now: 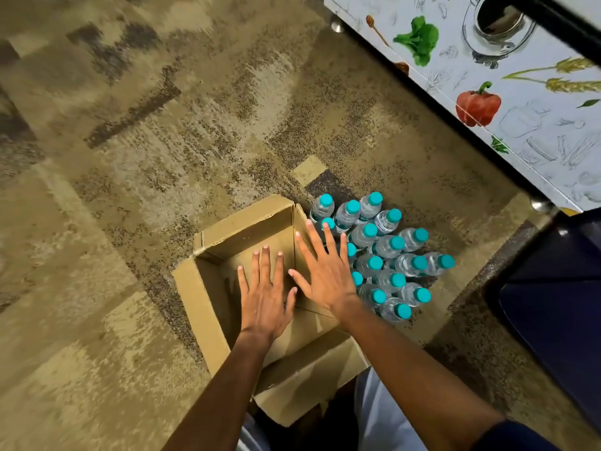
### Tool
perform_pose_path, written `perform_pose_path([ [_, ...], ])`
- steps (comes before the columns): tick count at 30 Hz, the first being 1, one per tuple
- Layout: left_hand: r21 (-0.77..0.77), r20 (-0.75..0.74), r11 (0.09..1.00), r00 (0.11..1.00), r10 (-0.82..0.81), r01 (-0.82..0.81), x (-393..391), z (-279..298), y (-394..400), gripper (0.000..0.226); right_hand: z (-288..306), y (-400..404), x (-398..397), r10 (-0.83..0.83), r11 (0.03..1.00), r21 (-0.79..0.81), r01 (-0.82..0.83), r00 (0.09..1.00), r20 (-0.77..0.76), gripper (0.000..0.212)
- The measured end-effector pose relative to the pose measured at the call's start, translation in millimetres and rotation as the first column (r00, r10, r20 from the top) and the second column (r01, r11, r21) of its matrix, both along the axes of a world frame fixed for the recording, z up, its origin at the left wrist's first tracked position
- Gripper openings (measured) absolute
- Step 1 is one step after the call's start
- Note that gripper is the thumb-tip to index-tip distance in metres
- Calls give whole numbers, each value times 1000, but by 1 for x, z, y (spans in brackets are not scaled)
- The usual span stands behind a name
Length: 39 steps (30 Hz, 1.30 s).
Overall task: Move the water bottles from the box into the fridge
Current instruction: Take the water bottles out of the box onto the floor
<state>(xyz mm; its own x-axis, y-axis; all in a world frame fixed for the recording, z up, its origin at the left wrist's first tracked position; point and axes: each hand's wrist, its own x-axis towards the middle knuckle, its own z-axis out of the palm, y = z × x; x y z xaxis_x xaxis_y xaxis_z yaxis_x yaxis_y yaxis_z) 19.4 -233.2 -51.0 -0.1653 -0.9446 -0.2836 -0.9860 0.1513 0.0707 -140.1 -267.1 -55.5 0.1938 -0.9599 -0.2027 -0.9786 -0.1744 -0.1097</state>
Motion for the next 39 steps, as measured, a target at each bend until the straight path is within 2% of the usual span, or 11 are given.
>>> perform_pose_path([
  [9,-178,-2,983,999,37,-37,11,24,36,77,23,35,4,-9,996,-91,12,1000,30,81],
  [17,-354,-32,932,997,67,-74,26,81,100,79,82,110,8,-57,971,-230,58,998,12,81],
  [24,-490,-92,870,996,9,-53,13,146,151,82,147,169,2,-128,908,-394,146,989,71,81],
  [28,-547,-71,837,996,-61,13,-2,176,178,82,180,201,-15,-172,859,-468,207,978,117,80],
  [36,-626,-29,776,993,-116,72,-37,206,230,80,209,268,-70,-208,781,-563,269,963,171,81],
  [39,-621,-60,781,990,-129,64,-57,212,238,80,216,288,-90,-203,794,-548,262,965,168,81],
])
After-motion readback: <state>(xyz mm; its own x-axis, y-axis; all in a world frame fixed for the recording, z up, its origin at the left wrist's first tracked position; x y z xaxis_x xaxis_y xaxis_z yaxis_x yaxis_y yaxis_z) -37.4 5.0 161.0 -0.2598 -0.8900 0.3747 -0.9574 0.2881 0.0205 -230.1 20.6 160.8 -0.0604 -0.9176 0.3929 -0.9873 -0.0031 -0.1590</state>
